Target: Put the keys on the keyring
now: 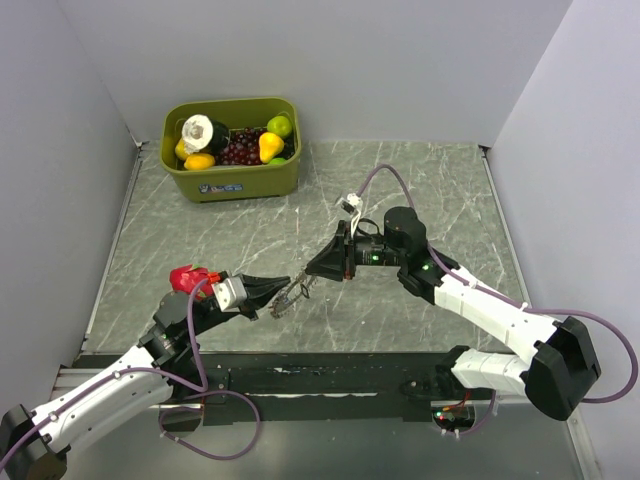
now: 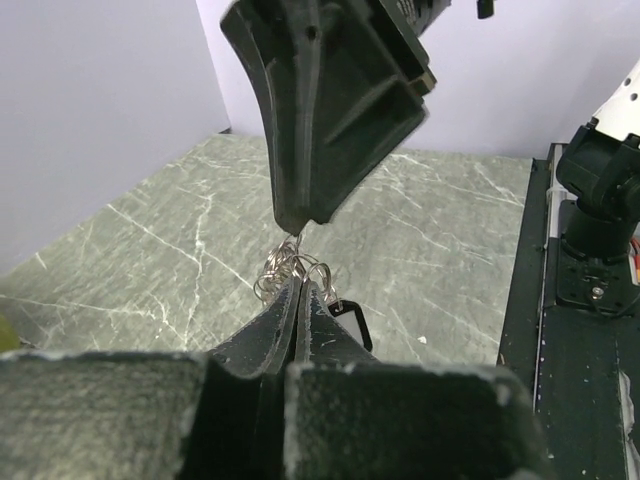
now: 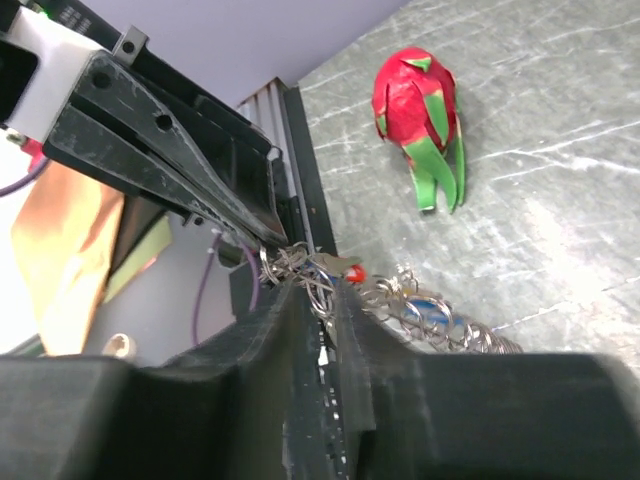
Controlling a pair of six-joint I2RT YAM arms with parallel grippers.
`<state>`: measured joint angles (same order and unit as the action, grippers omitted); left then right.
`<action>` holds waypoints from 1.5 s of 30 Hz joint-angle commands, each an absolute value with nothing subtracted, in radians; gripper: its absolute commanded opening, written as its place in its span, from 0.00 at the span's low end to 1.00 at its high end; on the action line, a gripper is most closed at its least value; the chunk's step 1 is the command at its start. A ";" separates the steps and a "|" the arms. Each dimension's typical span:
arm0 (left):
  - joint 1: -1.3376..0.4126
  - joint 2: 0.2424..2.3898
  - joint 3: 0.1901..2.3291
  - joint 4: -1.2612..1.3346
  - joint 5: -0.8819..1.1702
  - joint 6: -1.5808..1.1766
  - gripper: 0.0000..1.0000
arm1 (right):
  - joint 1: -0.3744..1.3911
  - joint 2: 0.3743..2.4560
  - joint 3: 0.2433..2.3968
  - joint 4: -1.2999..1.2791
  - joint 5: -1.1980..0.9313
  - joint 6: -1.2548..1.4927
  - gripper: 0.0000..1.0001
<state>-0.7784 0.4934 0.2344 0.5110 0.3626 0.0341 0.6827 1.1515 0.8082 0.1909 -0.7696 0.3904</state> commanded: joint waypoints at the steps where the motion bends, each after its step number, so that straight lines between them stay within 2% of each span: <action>1: -0.779 0.468 0.256 0.603 0.336 0.043 0.01 | 0.680 1.108 0.790 0.190 -0.753 0.403 0.43; 7: -0.781 0.469 0.261 0.606 0.330 0.048 0.01 | 0.678 1.115 0.781 0.199 -0.758 0.446 0.50; 17: -0.781 0.466 0.267 0.607 0.333 0.054 0.01 | 0.680 1.199 0.799 0.213 -0.785 0.528 0.52; 28: -0.779 0.479 0.272 0.623 0.341 0.057 0.01 | 0.672 1.227 0.799 0.304 -0.765 0.574 0.63; 35: -0.781 0.479 0.270 0.624 0.344 0.055 0.01 | 0.670 1.241 0.798 0.343 -0.790 0.592 0.63; 45: -0.781 0.474 0.268 0.632 0.374 0.049 0.01 | 0.670 1.289 0.798 0.403 -0.795 0.626 0.58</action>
<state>-0.7784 0.4862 0.2344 0.5217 0.3447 0.0444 0.6758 1.2774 0.7795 0.3309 -0.7937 0.6132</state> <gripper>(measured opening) 0.022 0.582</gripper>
